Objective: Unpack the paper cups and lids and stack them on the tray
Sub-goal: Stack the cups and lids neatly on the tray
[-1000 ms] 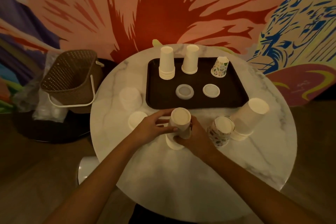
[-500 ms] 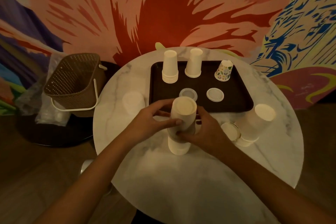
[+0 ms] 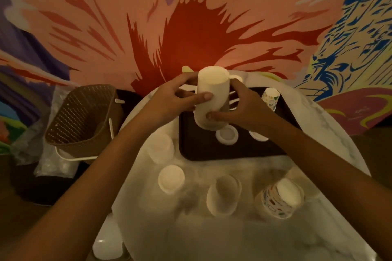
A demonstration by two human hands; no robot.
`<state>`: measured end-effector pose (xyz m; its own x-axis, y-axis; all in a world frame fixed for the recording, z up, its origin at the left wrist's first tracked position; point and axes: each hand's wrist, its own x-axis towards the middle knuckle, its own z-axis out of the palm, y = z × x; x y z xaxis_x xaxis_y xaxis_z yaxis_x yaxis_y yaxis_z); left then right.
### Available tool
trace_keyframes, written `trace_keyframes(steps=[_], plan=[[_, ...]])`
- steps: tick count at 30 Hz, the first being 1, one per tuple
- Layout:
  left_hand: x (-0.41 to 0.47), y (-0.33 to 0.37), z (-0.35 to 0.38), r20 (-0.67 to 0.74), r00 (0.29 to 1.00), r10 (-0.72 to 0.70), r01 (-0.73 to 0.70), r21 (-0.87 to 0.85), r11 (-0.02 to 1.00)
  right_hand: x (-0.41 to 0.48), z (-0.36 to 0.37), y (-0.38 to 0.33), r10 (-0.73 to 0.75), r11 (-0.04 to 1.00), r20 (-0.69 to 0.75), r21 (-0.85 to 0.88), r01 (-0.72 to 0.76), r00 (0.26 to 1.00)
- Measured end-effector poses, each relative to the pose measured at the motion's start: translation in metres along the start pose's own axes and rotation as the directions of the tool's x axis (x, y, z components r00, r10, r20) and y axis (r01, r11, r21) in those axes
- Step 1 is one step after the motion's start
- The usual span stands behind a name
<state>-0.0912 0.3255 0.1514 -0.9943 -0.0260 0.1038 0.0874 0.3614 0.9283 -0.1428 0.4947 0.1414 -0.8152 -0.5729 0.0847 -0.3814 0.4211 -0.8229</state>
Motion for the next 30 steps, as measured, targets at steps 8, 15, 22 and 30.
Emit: trace_keyframes(steps=[8, 15, 22, 30], plan=[[0.101, -0.042, -0.029, -0.061, 0.998, 0.007, -0.006, 0.018, 1.0, 0.116, 0.007, 0.029, 0.057, 0.998, -0.08, 0.009, -0.057, 0.995], [0.156, -0.101, -0.021, -0.015, 0.997, -0.08, 0.081, 0.023, 0.996, 0.166, 0.027, 0.078, 0.206, 0.979, -0.103, 0.024, -0.205, 0.973], [0.162, -0.157, 0.004, 0.018, 0.982, -0.188, 0.188, 0.007, 0.982, 0.166, 0.06, 0.133, 0.331, 0.943, -0.039, 0.033, -0.33, 0.943], [0.146, -0.161, 0.009, -0.038, 0.959, -0.28, 0.279, -0.033, 0.96, 0.15, 0.064, 0.138, 0.332, 0.943, -0.045, 0.014, -0.332, 0.942]])
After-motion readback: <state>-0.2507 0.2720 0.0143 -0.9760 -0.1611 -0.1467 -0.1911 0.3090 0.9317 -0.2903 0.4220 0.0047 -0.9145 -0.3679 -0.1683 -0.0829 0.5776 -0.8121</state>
